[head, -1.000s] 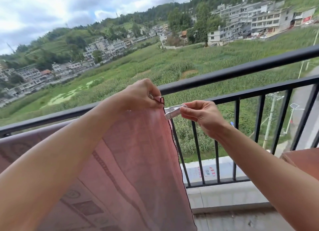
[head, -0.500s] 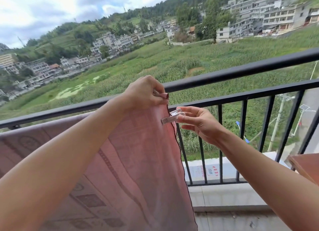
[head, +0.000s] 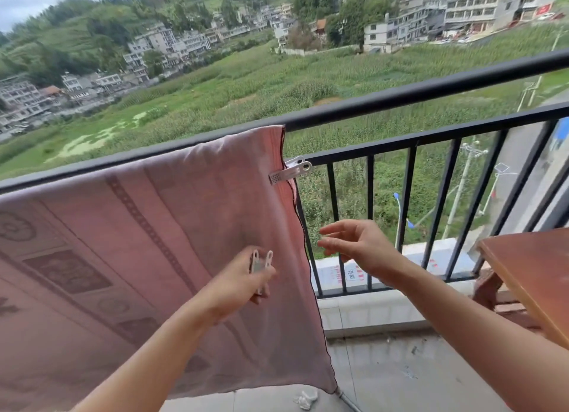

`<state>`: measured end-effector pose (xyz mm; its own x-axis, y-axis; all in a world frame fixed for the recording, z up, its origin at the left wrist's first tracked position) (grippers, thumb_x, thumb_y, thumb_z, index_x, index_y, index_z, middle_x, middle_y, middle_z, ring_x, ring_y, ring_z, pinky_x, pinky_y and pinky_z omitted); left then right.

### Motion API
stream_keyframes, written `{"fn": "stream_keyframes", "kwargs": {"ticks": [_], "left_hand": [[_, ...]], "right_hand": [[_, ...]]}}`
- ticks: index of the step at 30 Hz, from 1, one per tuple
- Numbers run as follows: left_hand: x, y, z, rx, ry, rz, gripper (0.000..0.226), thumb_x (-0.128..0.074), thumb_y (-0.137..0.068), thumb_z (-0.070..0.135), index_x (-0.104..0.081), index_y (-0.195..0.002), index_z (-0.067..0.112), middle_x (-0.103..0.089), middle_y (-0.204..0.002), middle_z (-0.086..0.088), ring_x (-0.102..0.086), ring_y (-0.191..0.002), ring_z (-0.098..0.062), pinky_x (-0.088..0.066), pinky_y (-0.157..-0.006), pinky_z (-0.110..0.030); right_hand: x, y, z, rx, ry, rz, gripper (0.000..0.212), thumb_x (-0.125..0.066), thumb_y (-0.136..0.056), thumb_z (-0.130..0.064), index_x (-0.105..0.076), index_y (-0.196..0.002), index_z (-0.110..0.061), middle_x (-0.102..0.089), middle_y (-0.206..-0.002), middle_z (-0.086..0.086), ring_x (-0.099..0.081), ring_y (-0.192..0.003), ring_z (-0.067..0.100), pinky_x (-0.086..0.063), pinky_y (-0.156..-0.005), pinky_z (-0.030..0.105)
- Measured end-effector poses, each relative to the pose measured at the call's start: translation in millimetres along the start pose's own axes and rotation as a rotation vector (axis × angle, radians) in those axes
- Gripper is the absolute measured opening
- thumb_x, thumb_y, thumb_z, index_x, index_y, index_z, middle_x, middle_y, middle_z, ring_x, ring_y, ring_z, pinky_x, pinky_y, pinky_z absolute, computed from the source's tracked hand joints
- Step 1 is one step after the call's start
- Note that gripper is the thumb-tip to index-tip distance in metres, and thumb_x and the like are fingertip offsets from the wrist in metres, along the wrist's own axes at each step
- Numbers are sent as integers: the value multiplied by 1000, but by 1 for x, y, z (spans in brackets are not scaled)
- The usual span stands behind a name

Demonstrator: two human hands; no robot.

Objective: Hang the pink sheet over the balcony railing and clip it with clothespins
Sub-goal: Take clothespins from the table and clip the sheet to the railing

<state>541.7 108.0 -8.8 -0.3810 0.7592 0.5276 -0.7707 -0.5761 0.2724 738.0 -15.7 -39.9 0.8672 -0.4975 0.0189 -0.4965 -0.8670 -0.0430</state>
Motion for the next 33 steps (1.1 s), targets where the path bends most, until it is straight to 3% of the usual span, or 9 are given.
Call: {"fn": "stream_keyframes", "kwargs": {"ticks": [4,8,12,17,20,25,28,31,33], "left_hand": [[-36,0,-59,70,-120,-46,16,-53,-89,3,-57,-91,18,-51,-76,4,-40,-62,-8,-34,-60,-26],[-56,8,-66,19,-166,-185,10,-57,-92,12,-64,-85,9,-61,-64,3,-50,-56,-11,-40,-55,-28],[-69,10,-62,-39,-264,-386,19,-55,-97,24,-60,-89,9,-75,-81,-1,-56,-55,-17,-39,-56,-29],[-79,0,-58,-63,-317,-494,13,-58,-94,23,-61,-91,11,-73,-82,-1,-57,-63,-14,-42,-57,-24],[-79,-21,-40,-287,-588,-356,18,-69,-85,26,-67,-96,12,-66,-85,-3,-56,-76,-12,-46,-70,-31],[-91,-64,28,-1013,-1469,171,21,-70,-76,8,-71,-97,9,-63,-116,-15,-52,-120,-34,-38,-107,-50],[-99,-112,41,-562,-1946,9,38,-45,-95,24,-57,-127,6,-44,-143,-22,-26,-140,-43,-8,-115,-63],[-92,-136,42,-100,-2040,-195,35,-41,-96,26,-61,-124,17,-58,-131,-8,-50,-126,-33,-29,-106,-54],[-95,-142,39,-62,-1915,-302,33,-44,-92,12,-63,-119,18,-63,-124,-3,-58,-115,-27,-41,-84,-37]], "right_hand": [[-25,21,34,-10,88,-37,13,-78,-80,-10,-74,-91,-13,-73,-73,-3,-67,-66,4,-50,-61,17],[-43,39,49,38,355,-109,33,-85,-74,-26,-75,-104,-18,-74,-93,-6,-66,-76,2,-51,-66,18],[-50,49,58,39,441,-187,52,-87,-69,-35,-70,-115,-21,-72,-104,-6,-67,-85,7,-56,-76,25],[-43,58,66,29,432,-196,37,-86,-72,-29,-73,-104,-15,-74,-94,-2,-68,-83,12,-45,-61,12],[-23,63,74,0,389,-111,26,-84,-75,-25,-71,-96,-14,-71,-88,0,-66,-81,11,-42,-61,10],[40,73,100,-79,422,73,22,-82,-76,-30,-69,-88,-16,-69,-82,-2,-62,-77,9,-51,-72,25],[61,79,117,-143,417,110,21,-83,-74,-34,-68,-82,-21,-69,-80,1,-62,-76,16,-51,-73,36],[65,80,128,-167,361,114,24,-84,-73,-35,-69,-80,-18,-70,-80,8,-59,-70,12,-51,-70,39],[71,81,134,-179,335,125,26,-84,-72,-37,-69,-80,-17,-70,-80,11,-58,-69,11,-50,-66,37]]}}
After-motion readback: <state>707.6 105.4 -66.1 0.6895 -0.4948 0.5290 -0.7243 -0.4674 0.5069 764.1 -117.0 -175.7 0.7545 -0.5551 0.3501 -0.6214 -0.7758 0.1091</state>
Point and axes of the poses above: each hand's wrist, its own y-axis away from the middle knuckle, its own x-axis out of the back of the hand, z = x × y, the point moved 5 cm from there along -y, towards the middle knuckle
